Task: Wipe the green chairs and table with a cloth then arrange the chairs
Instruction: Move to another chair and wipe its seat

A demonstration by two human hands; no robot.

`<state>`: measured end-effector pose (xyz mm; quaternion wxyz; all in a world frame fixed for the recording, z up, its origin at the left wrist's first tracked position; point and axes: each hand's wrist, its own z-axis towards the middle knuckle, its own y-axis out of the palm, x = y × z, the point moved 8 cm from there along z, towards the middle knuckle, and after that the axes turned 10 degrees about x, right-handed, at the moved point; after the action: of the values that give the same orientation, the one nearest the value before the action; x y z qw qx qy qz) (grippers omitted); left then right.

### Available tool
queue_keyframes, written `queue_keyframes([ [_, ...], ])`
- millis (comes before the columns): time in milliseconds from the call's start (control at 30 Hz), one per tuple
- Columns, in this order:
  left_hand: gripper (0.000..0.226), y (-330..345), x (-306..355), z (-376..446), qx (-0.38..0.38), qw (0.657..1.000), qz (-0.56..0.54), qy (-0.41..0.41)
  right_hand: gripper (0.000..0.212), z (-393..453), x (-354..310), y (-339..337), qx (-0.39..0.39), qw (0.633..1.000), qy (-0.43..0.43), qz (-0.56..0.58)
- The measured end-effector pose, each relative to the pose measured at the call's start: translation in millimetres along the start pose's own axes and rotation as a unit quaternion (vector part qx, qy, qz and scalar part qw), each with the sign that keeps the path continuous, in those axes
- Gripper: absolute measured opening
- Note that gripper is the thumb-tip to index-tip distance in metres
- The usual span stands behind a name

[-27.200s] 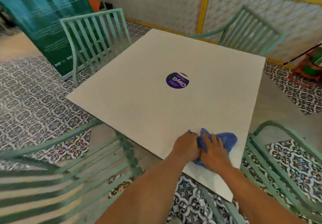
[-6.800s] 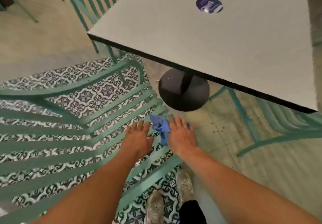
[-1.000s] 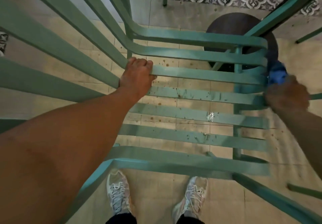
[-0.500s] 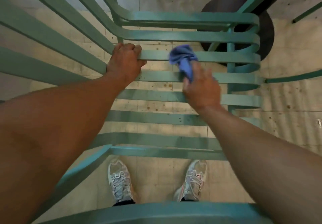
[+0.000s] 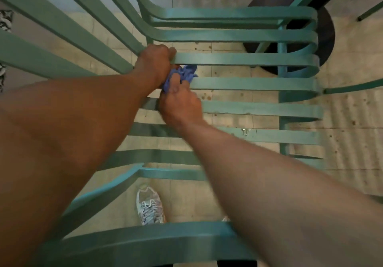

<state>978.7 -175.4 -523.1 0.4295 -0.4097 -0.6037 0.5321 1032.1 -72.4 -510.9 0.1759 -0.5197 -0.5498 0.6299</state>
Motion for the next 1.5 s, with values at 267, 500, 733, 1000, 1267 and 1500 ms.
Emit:
queue_keyframes([
  [267,0.037,-6,1,-10,0.017,0.995,-0.082,-0.056,0.034,-45,247,-182,0.095,0.951,0.239,-0.17],
  [500,0.037,-6,6,-10,0.021,0.999,-0.034,-0.03,0.028,-36,5,6,-0.083,0.996,-0.039,0.008],
  [733,0.038,-6,-3,-13,0.013,0.999,-0.029,-0.033,0.045,-25,36,-16,-0.082,0.986,-0.134,-0.053],
  [1000,0.039,-1,-8,-17,0.009,0.994,-0.085,-0.066,0.028,-73,245,-167,0.038,0.978,0.083,-0.186],
  [1267,0.04,0,-3,-13,0.005,0.998,-0.038,-0.039,0.034,-82,-52,43,-0.207,0.96,-0.19,-0.008],
  [1500,0.04,-3,-6,-15,0.003,0.996,-0.075,-0.057,0.034,-98,153,-79,-0.136,0.981,-0.02,-0.14],
])
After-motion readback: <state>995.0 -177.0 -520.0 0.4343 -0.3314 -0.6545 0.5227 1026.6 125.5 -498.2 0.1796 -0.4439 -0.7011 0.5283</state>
